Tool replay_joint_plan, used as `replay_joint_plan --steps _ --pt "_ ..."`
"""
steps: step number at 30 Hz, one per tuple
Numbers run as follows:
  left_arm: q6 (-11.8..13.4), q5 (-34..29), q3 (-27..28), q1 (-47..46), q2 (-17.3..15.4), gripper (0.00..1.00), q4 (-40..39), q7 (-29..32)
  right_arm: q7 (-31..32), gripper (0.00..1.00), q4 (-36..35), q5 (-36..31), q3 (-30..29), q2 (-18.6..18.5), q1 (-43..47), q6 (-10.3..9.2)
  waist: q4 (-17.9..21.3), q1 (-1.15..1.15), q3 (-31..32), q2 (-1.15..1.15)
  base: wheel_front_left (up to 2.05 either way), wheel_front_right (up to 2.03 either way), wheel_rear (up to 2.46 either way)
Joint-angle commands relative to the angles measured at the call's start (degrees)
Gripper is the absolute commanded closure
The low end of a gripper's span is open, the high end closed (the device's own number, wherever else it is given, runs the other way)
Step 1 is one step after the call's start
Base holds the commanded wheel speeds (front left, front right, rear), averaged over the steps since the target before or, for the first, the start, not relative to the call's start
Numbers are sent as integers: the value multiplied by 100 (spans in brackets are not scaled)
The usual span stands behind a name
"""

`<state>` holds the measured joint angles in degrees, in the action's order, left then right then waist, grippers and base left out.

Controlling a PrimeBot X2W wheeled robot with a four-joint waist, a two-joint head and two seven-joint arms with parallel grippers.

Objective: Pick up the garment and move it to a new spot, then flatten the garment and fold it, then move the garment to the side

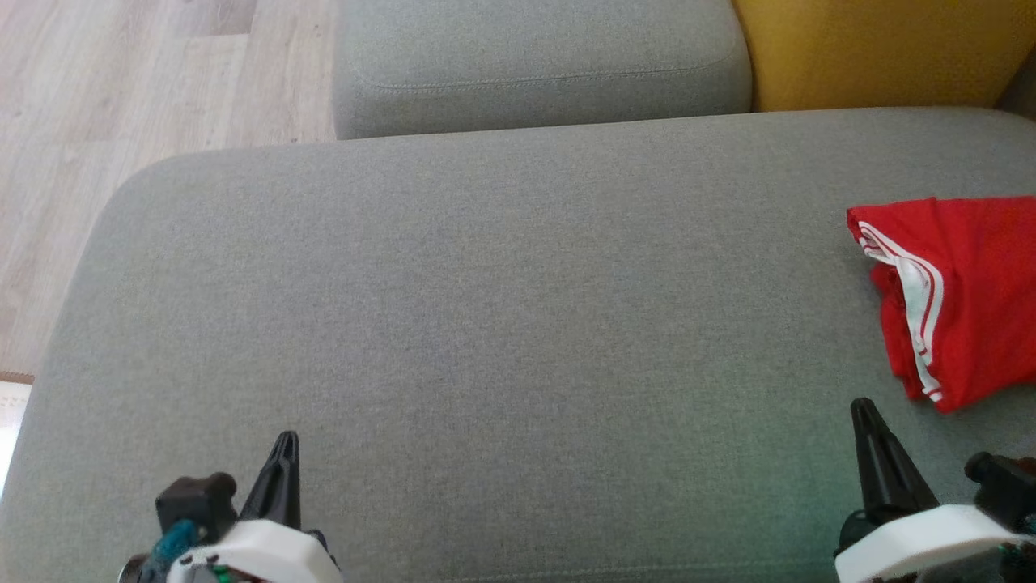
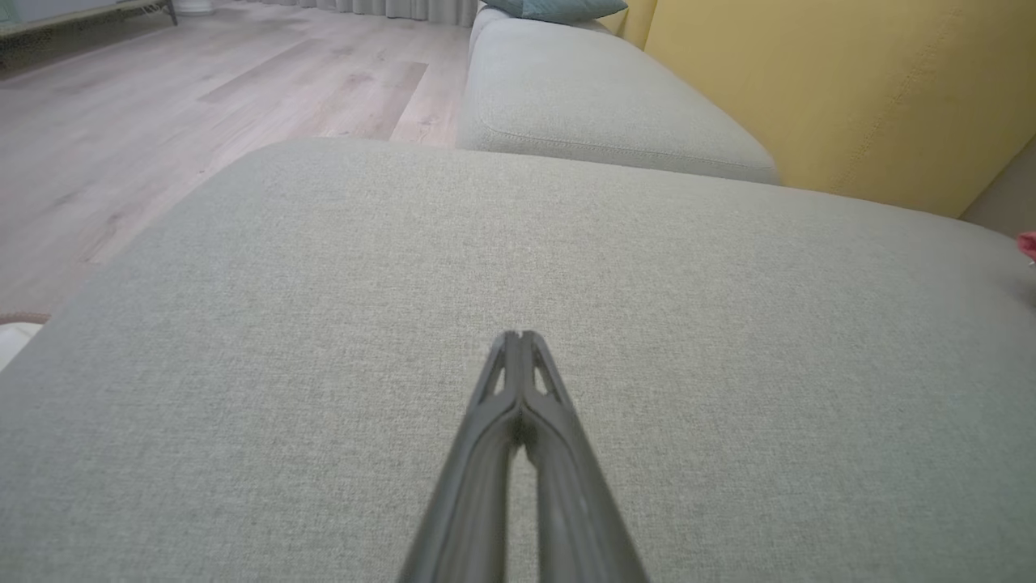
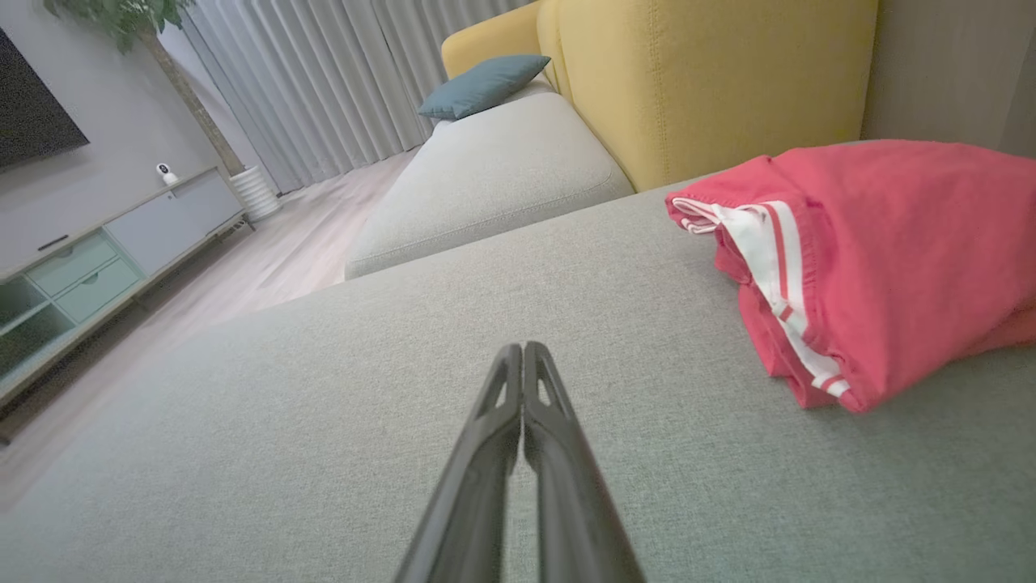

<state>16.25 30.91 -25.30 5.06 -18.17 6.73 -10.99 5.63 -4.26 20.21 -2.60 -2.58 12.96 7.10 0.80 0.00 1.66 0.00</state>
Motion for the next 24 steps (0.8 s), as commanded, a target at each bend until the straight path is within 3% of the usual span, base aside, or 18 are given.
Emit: replay_joint_plan --steps 1,24 --pt "-56 149 176 -321 -44 100 -133 37 -43 100 -136 182 -4 -65 -278 5 -1 0 -2 0 0 0 0" --pt "-532 1415 721 -492 228 100 64 333 -76 100 260 1665 -10 -110 -606 12 -17 0 -39 0 0 0 0"
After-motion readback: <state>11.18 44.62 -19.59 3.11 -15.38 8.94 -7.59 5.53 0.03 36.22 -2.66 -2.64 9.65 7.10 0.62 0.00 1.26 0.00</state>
